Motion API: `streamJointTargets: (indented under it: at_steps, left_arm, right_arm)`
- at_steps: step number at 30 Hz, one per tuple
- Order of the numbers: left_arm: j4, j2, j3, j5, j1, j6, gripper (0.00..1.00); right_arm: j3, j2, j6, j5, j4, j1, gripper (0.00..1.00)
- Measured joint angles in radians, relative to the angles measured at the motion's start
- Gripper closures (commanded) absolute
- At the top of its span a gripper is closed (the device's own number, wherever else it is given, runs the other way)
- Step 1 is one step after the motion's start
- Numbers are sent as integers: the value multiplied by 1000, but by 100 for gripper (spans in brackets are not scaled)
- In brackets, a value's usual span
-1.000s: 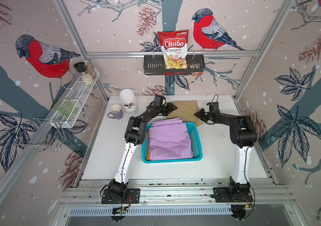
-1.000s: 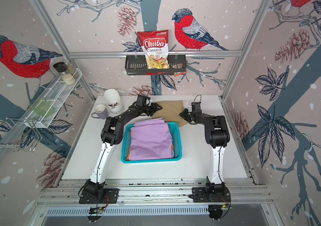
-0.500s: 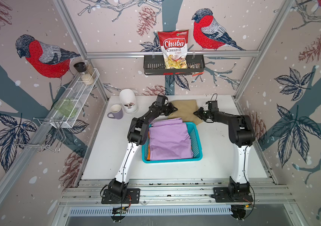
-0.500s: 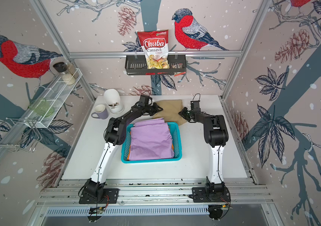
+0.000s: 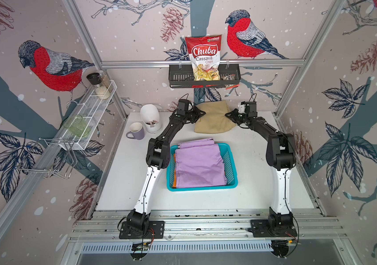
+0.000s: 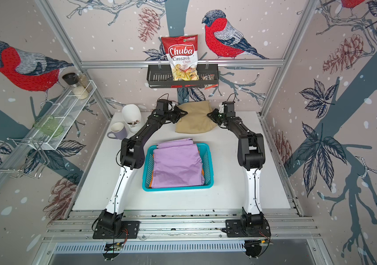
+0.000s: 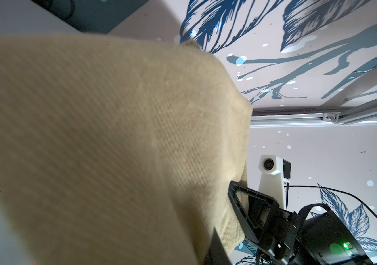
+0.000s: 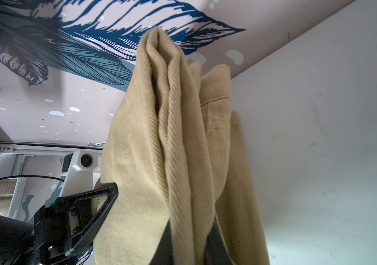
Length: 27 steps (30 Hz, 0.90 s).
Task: Put the folded long pants in the basket
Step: Pick up the long pant at the center of the board, then place the long pant in the basket.
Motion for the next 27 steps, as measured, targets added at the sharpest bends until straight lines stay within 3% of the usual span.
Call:
streamJointTargets:
  at_steps: [9,16,21,27]
  left_arm:
    - [6,-66,45,38,30,-46,100]
    - [-69,-142,35,61,42,4,100]
    - [-140,-298,-147,60,43,97,100]
    - [-141,-573,-500,50,42,191,100]
  right_arm:
    - [86,-28,27,-73,-24,1,100]
    - [23,-141,25,-61,-33,31,100]
    - [-121,-274,5,-27,-40,74,100]
    - [-355,-454,2,10,-24,143,100]
